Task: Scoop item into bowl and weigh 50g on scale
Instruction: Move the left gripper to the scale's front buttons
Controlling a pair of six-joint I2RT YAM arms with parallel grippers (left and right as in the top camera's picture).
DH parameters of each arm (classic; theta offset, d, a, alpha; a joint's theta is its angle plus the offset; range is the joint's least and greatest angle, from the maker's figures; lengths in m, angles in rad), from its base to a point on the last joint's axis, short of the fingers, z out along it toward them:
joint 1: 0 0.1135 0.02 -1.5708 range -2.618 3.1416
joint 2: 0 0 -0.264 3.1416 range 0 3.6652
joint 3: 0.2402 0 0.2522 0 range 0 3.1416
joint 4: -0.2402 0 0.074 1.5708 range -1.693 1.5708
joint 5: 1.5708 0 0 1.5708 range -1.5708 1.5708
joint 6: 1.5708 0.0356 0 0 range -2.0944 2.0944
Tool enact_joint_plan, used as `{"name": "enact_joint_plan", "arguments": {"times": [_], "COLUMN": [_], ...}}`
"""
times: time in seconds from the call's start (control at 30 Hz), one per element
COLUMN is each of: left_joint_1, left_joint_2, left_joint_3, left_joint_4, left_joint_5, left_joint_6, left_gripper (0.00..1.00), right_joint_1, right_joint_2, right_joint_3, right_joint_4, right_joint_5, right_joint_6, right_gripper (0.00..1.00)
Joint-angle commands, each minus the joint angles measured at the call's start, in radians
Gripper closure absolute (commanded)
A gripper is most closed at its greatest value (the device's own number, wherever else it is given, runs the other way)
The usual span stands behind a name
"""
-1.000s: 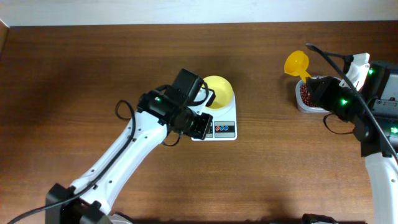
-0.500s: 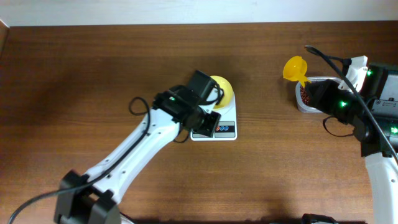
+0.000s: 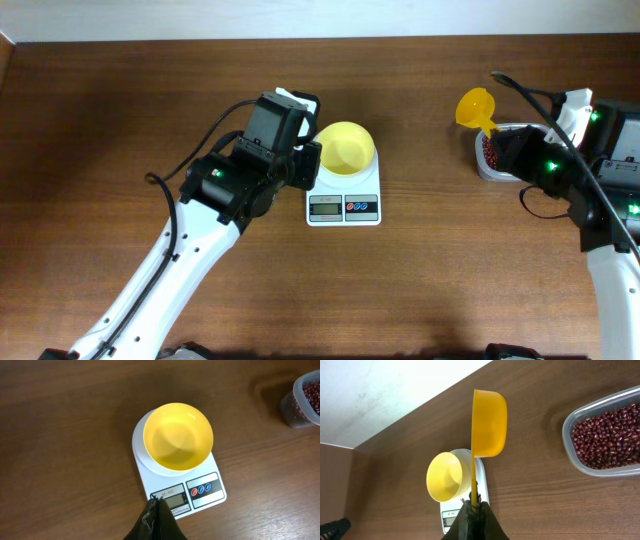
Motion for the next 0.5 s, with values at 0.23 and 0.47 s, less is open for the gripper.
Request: {"name": "enact_joint_plan", "arguments": {"times": [0.23, 0.47], "left_joint_1": [0.002, -0.059], "left_joint_2": [0.002, 0.002], "left_joint_3": [0.008, 0.002], "left_joint_4": [0.028, 0.024], "left_joint_5": [-0.007, 0.087], "left_joint_6": [0.002, 0.002], "left_gripper": [1.00, 1.00], "right_joint_1": [-0.004, -0.004], "right_joint_2": [0.025, 0.025], "right_joint_3": [0.021, 0.021], "right_joint_4": [-0.009, -0.017], "right_joint_5": [-0.055, -0.054], "right_joint_6": [-0.004, -0.004], "right_gripper": [0.96, 0.96]}}
